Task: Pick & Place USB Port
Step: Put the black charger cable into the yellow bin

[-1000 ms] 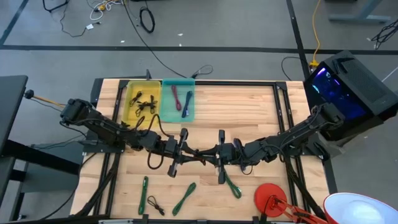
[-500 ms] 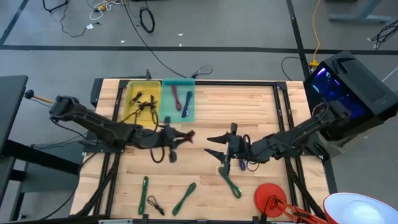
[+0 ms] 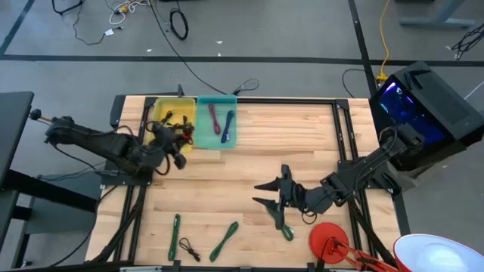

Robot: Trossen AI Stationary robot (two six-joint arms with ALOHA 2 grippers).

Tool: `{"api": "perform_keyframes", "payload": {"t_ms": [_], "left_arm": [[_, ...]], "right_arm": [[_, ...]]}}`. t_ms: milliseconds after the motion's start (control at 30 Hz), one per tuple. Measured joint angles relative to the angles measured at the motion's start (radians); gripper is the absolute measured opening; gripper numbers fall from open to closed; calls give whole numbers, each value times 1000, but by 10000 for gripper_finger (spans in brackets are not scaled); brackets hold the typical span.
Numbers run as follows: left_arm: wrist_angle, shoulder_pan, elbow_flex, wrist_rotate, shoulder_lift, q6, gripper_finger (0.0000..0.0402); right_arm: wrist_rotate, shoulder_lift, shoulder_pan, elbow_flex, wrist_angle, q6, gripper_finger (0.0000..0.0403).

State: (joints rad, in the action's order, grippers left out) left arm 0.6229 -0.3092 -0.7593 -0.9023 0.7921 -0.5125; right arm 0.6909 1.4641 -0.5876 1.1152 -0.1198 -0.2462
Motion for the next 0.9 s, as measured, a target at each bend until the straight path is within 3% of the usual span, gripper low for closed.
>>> {"api": "perform_keyframes", "payload": {"t_ms": [200, 333, 667, 900], "left_arm": [[281, 35, 0, -85, -96, -253, 44], [385, 39, 1, -97, -122, -387, 44], [431, 92, 127, -147, -134, -603, 44], [424, 226, 190, -73, -132, -673, 44]], "right_arm": [[-3, 36, -16, 0, -29, -6, 150], [-4, 45, -20, 0, -72, 17, 150], [-30, 45, -23, 0, -111, 37, 150], [-29, 45, -23, 0, -117, 41, 150]]}}
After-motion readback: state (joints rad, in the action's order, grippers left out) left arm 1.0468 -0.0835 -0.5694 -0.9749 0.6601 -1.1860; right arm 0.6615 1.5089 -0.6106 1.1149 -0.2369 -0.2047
